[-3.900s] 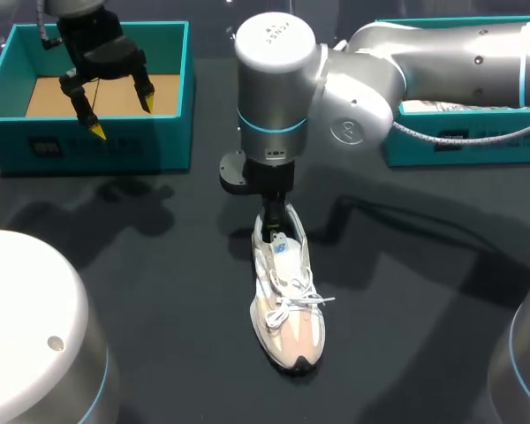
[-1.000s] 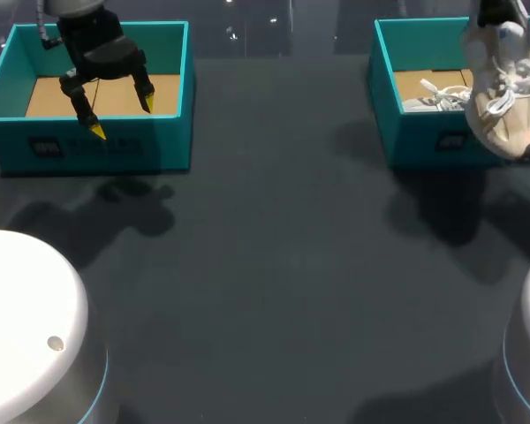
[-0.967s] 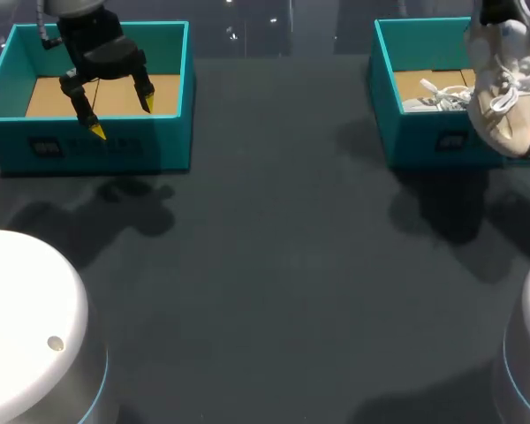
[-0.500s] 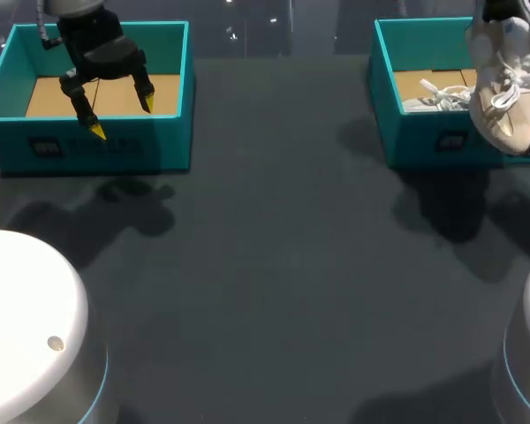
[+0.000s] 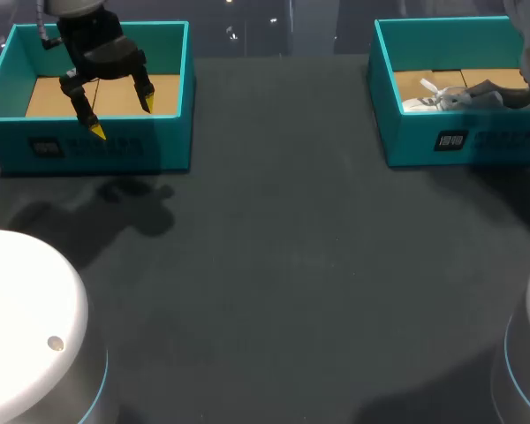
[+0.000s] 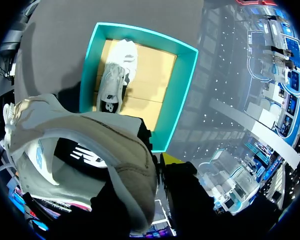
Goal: Take the shoe out of the shoebox, open the shoe tongue, remove and reinsert the insole, then place the shoe into the shoebox
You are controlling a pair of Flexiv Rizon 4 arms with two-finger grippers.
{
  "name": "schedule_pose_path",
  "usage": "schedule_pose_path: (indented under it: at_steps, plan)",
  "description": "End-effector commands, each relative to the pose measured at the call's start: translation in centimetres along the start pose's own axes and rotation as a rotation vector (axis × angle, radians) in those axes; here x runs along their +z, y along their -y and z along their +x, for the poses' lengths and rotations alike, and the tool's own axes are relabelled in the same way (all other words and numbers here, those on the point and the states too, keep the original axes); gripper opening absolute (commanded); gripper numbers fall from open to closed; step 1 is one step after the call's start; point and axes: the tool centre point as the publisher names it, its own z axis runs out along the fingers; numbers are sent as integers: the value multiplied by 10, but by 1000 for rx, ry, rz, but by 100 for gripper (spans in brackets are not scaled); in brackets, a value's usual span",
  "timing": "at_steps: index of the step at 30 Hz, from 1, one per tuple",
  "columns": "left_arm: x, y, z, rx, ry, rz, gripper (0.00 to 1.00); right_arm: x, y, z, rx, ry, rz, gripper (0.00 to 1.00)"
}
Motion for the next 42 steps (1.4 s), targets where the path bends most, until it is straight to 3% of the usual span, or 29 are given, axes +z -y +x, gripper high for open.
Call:
schedule_pose_path:
  at_steps: [1, 12, 20, 28, 33, 39, 42]
  plan:
    - [0, 0, 2, 1, 2, -3, 100, 12, 7, -30, 5, -44, -30, 0]
    - [0, 0, 2, 1, 2, -3, 100, 12, 7, -30, 5, -44, -30, 0]
    - [0, 0, 2, 1, 2, -3, 100, 45, 34, -37, 66, -9, -56, 0]
    - [0, 0, 2, 1, 2, -3, 100, 61, 44, -48, 59, -29, -70, 0]
    - [0, 0, 2, 1, 2, -3, 100, 74, 47, -42, 253, -90, -79, 0]
    - [0, 0, 2, 1, 2, -3, 100, 89, 59, -17, 609, -192, -60, 0]
    - [0, 0, 2, 1, 2, -3, 100, 92, 62, -7, 744, -193, -53, 0]
